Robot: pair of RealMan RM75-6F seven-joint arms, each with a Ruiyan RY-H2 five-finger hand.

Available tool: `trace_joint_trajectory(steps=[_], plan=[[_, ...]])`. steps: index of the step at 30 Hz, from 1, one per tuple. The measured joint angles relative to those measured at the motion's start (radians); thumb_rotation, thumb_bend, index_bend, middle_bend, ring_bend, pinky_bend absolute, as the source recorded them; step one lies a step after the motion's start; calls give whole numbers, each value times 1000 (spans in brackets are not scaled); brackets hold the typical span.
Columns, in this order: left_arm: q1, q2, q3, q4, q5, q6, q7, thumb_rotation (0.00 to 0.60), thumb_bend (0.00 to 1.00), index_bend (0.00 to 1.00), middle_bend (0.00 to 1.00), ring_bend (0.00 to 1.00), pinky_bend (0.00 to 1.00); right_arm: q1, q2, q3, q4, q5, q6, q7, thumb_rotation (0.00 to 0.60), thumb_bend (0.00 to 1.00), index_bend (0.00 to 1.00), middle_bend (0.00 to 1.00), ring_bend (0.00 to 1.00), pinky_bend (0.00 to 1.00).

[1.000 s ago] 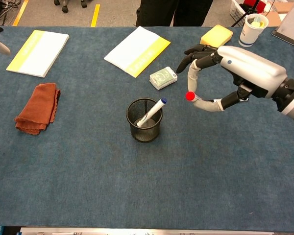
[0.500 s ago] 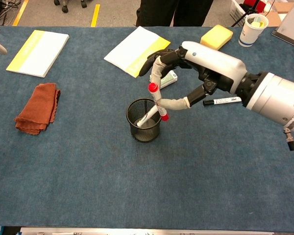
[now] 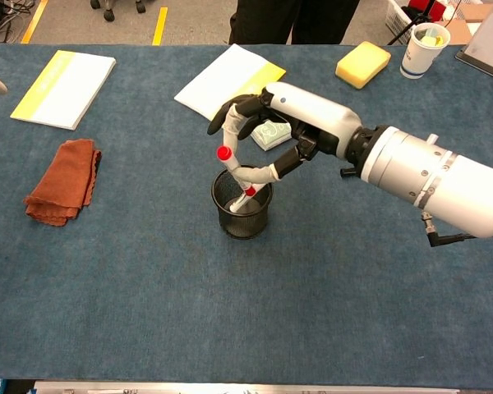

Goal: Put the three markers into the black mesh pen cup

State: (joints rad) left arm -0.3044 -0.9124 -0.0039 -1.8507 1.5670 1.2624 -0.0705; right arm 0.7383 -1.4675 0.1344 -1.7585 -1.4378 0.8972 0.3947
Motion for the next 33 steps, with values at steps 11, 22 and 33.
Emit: trace_joint_trajectory(steps=[11,22,33], plan=[[1,-2,0,8,-3,-4,-8,600,281,264,70,0,5,21,-21,0,43,-11,-13,2,600,167,246,180,30,152],[-1,-7,-2,15,3,-3,-20,600,281,264,70,0,6,-52,58,-13,20,-30,116,-86,600,252,434,257,51,155],[-3,-21,-1,28,11,-3,-33,600,280,264,70,0,5,-144,202,-84,53,37,155,-397,600,315,568,268,69,158]])
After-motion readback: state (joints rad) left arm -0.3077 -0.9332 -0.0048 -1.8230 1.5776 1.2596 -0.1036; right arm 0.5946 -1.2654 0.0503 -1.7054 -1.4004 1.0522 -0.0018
